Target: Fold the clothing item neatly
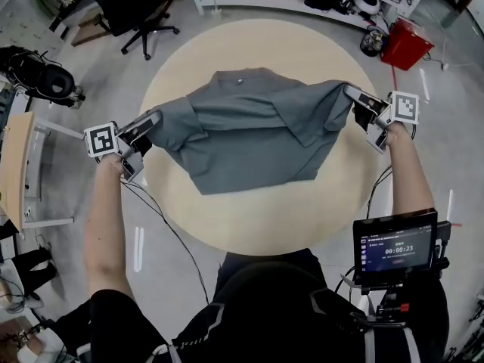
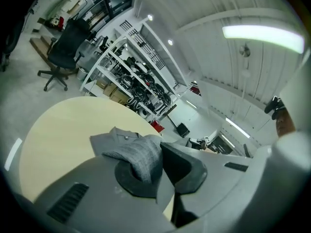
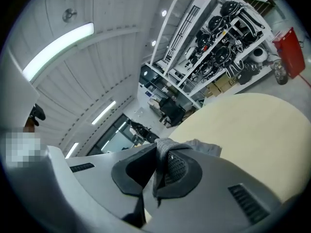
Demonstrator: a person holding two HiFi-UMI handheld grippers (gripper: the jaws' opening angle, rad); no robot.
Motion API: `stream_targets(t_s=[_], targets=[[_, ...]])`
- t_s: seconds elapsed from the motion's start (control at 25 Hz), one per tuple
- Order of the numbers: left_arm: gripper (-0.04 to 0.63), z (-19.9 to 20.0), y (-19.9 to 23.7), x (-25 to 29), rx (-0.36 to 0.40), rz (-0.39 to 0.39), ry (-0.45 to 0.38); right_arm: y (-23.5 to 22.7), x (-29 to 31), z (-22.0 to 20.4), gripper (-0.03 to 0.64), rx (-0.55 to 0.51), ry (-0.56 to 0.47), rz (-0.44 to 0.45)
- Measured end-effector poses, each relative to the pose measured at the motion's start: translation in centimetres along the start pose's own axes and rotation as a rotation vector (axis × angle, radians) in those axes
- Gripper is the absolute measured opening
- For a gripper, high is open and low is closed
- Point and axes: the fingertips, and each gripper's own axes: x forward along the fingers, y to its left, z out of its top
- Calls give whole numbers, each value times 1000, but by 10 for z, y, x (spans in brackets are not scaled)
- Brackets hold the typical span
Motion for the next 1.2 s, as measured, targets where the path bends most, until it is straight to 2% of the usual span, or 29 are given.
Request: stream_targets(t_s=[0.08,0.24,0.44,0.68,0.72,0.84,0.92,1.08,1.2], targets=[[17,10,26,11,-32,1,6,-14,16,7,15,29,-29,-4],[17,32,93,36,-39,18,44,-60,61,21,15,54,-47,-87],[17,48,143,72,-77,0,43,-103,97,35,15,95,-62,-130],[17,49,190,109,-149,81,69,-165,119,43,15,146,-61,-165],[17,49,198,114,-142,85,79,-176,122,41,15,159,-60,-169],[17,39,221,124,-55,61,149,-199,137,23,15,195,-45,-190],[17,31,239,122,-24,76,172,-208,147,8,15,217,-35,-210],[18,29,268,112,2,164,108,-228,150,-6,15,248,-28,-252],[18,24,272,102,24,179,89,-237,144,-13,17,244,-13,-285]])
